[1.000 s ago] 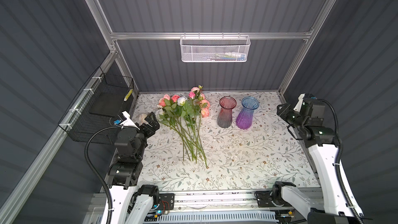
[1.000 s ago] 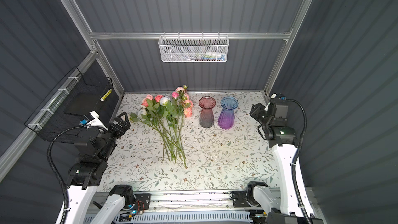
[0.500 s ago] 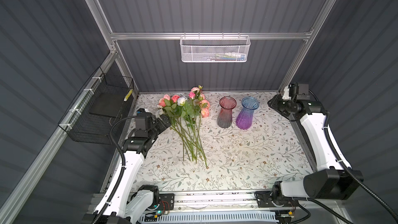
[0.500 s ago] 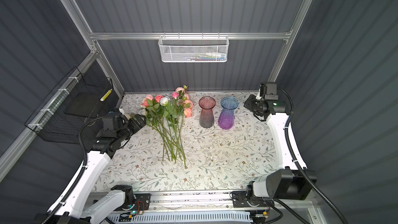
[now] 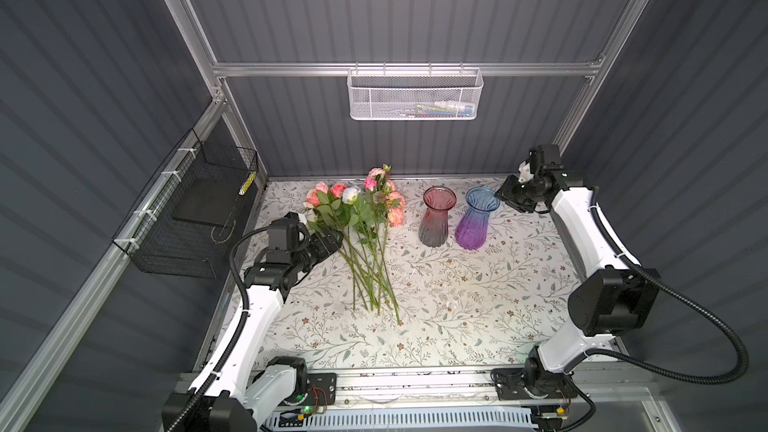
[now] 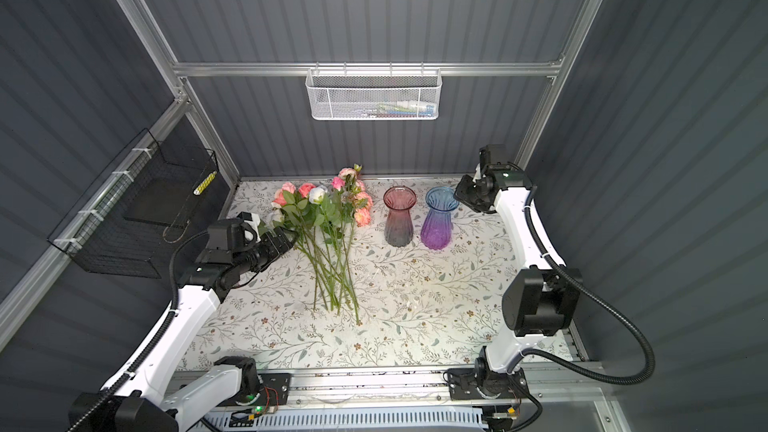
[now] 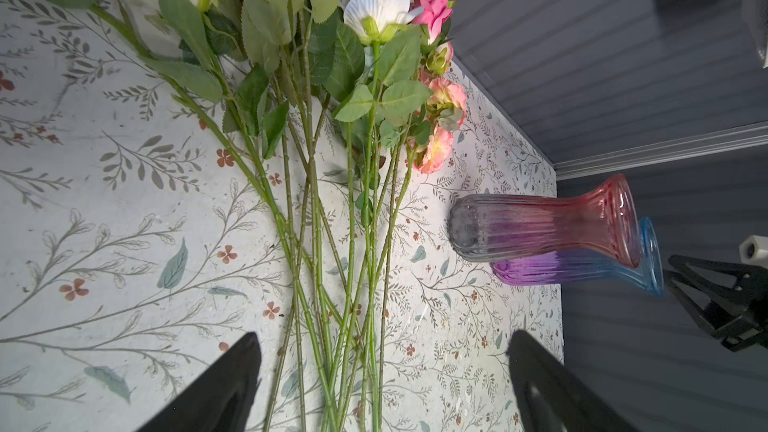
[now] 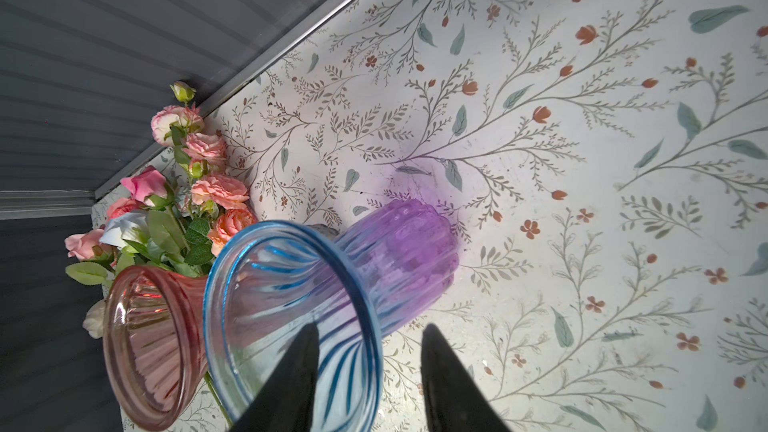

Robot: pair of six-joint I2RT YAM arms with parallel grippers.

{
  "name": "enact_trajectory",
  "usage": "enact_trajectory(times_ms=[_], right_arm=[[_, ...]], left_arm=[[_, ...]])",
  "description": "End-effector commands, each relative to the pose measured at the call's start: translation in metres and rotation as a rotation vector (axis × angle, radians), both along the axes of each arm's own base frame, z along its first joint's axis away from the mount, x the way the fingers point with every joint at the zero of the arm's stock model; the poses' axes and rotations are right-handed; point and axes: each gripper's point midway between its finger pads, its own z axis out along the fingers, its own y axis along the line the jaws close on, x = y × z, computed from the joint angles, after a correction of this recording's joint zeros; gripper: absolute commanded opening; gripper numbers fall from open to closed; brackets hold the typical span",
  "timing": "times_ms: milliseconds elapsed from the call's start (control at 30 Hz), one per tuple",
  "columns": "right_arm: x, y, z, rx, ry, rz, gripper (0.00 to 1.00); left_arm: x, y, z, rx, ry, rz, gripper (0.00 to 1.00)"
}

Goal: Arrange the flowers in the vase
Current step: 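Move the left gripper to the rose stems while the right gripper reaches the blue-purple vase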

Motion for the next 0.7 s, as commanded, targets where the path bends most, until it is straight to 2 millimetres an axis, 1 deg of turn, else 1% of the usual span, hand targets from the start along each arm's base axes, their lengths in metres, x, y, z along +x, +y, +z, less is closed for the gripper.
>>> enact_trajectory(times_ms=[0,133,233,367,533,600,667], right_arm=[[-0.001,0.004,-0.004,-0.012,0.031,0.011,0.42],[0.0,0.008,-0.017,-0.017,0.062,0.019,0.38],[0.001,0.012,-0.023,-0.022,0.074,0.027,0.32],[-0.002,0.012,-0.025,-0.031,0.078,0.026,0.25],[-0.005,0.011,-0.026,-0.033,0.077,0.019,0.16],[-0.007,0.012,-0.025,-0.026,0.076,0.021,0.12],[-0.008,0.013,-0.024,-0.018,0.073,0.02,0.09]], left_arm=[[-0.006,-0.01,-0.002,-0.024,0.004,-0.067,0.93],[-0.008,-0.011,-0.002,-0.018,0.003,-0.076,0.93],[-0.008,-0.011,-0.003,-0.016,0.004,-0.077,0.93],[-0.007,-0.011,-0.001,-0.009,0.003,-0.086,0.94],[-0.007,-0.012,0.009,-0.002,-0.027,-0.096,0.94],[-0.008,-0.01,0.011,0.004,-0.033,-0.093,0.94],[-0.008,-0.009,0.012,0.011,-0.036,-0.086,0.94]])
